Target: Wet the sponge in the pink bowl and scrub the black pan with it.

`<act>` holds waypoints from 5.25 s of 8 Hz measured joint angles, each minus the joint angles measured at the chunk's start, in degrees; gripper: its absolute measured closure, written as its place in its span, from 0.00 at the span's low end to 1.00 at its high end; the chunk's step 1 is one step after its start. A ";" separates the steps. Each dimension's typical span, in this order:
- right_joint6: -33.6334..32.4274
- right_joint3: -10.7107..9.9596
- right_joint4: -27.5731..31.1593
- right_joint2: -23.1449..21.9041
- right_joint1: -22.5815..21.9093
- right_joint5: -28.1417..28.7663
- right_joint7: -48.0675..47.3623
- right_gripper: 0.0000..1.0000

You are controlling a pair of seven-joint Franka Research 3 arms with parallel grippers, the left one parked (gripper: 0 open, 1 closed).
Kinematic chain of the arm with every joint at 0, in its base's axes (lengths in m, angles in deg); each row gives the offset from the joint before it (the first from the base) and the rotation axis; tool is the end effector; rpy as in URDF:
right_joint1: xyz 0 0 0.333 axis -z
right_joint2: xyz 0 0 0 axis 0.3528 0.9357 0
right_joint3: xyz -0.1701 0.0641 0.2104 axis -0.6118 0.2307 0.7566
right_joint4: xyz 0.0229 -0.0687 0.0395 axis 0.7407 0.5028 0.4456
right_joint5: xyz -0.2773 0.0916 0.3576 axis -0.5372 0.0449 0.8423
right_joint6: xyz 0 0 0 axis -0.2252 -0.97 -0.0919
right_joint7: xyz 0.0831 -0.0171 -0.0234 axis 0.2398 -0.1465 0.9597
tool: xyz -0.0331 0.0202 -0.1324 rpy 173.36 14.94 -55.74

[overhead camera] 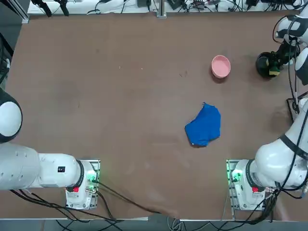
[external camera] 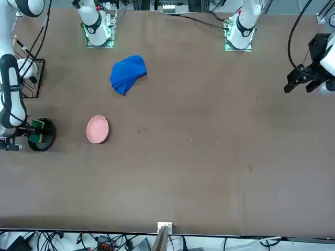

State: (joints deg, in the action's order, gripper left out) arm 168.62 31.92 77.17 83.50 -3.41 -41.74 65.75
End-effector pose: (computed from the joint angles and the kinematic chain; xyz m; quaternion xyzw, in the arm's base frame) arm 0.6227 -0.3249 0.0919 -0.9939 0.0467 0.0995 0.0062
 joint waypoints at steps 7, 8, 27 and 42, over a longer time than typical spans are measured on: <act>-2.20 1.20 -0.45 -0.02 -3.80 0.04 -0.54 0.52; -4.38 1.01 -0.46 -0.11 -3.64 0.04 -0.41 0.52; -5.04 1.06 0.27 -0.25 -4.32 -2.39 -3.46 0.53; -1.85 1.42 0.56 -0.21 -5.53 -4.54 -2.89 0.52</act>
State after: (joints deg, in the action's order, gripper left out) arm 166.77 33.34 77.73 83.28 -8.94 -46.28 62.86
